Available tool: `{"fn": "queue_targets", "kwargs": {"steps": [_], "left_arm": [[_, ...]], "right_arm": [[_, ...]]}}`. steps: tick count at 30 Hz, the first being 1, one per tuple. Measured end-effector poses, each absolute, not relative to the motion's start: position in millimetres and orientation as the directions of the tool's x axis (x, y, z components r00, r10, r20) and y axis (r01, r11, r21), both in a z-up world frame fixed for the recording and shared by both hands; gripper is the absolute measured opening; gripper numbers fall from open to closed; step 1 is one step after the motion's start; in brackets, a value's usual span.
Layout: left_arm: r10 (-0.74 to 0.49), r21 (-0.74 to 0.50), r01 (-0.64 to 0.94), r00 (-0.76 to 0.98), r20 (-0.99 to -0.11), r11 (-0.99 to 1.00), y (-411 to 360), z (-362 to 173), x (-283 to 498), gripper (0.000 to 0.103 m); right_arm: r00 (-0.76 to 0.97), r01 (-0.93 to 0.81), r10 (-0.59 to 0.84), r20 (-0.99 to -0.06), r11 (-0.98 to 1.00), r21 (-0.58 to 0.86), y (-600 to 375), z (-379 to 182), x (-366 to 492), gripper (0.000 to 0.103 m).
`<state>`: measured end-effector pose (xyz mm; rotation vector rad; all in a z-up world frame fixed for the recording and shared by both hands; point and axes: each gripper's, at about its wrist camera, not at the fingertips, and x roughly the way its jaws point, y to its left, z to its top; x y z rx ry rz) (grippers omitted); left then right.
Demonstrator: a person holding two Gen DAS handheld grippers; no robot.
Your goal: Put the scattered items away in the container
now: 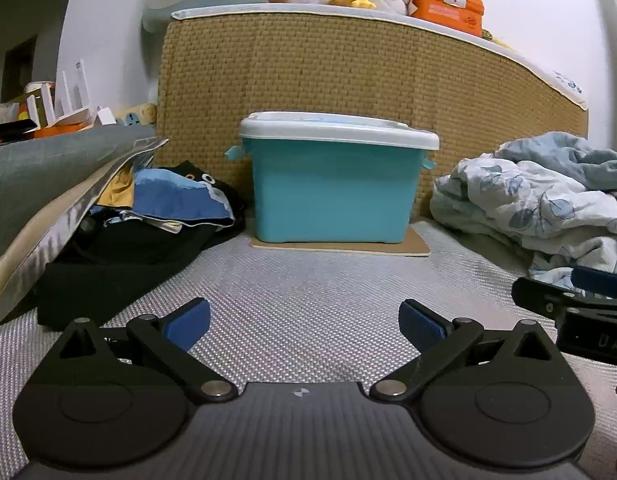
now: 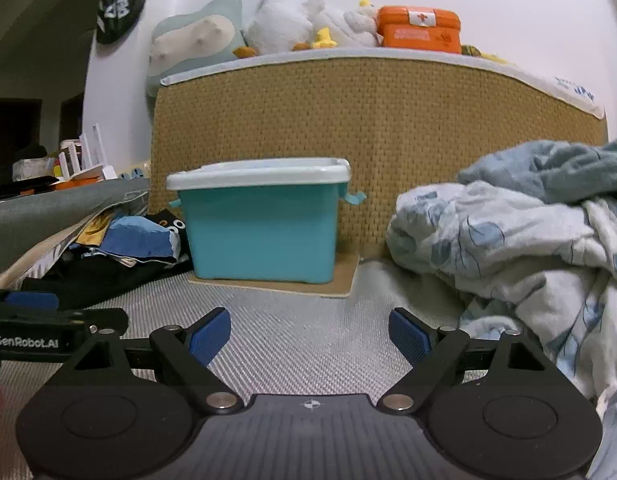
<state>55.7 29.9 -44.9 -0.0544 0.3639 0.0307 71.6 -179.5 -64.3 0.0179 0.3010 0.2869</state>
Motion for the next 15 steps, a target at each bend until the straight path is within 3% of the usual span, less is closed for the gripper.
{"fn": "queue_targets", "kwargs": {"steps": [15], "left_arm": [[0.033,-0.054,-0.053,0.943,-0.332,0.997,30.7,-44.7,53.6,0.103]], "right_arm": [[0.927,-0.229,0.251,-0.28,0.967,0.107,-188.4,-66.7,73.9,0.089]]}}
